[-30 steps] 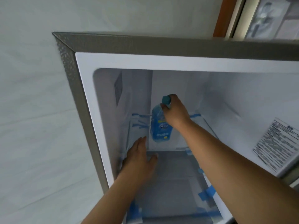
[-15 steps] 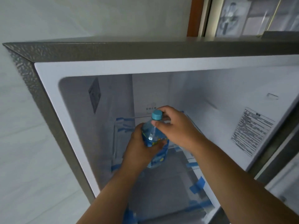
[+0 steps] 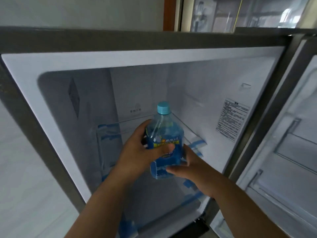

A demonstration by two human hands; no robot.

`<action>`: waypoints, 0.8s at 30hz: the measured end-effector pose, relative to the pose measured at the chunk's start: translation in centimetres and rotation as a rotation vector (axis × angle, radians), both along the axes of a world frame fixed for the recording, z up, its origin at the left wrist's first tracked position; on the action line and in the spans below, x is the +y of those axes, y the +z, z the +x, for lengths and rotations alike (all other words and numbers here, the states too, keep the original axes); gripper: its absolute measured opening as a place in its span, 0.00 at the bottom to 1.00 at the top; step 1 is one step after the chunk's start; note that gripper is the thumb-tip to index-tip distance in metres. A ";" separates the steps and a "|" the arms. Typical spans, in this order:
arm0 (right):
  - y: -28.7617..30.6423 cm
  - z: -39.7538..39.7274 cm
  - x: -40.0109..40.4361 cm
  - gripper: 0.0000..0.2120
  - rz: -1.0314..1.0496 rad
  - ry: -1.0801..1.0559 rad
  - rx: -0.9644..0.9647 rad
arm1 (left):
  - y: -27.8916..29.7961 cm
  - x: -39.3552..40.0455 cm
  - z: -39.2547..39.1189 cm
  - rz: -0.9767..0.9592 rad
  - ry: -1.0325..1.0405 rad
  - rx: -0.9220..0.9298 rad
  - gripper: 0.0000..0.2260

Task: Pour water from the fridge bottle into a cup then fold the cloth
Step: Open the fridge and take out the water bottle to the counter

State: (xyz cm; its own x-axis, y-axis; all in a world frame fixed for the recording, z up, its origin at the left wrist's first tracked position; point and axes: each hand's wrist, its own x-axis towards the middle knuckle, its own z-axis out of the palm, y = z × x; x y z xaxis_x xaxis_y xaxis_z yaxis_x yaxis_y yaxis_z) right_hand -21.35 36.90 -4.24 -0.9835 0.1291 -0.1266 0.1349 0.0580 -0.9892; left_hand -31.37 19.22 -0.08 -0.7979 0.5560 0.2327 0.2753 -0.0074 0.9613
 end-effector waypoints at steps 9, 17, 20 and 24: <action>-2.4 4.9 -2.3 0.32 -0.120 -0.250 0.008 | -1.5 0.6 2.2 -0.004 -0.260 -0.001 0.36; -3.6 10.9 -3.2 0.35 -0.117 -0.419 -0.029 | -2.9 2.0 5.7 -0.019 -0.453 -0.065 0.31; -3.5 13.7 -3.4 0.33 -0.127 -0.488 -0.034 | -2.8 2.4 7.7 -0.047 -0.503 -0.056 0.35; -3.7 17.2 -3.3 0.32 -0.156 -0.543 -0.013 | -2.8 3.6 10.5 -0.074 -0.544 -0.019 0.32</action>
State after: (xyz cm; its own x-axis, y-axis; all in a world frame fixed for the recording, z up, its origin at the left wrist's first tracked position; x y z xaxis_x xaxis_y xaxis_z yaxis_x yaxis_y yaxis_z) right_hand -4.13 33.63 -7.92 -0.7794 0.5950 -0.1965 0.1171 -0.1699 -0.9785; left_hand -20.89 22.83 -2.87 -0.3946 0.9037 0.1659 0.2333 -0.0761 0.9694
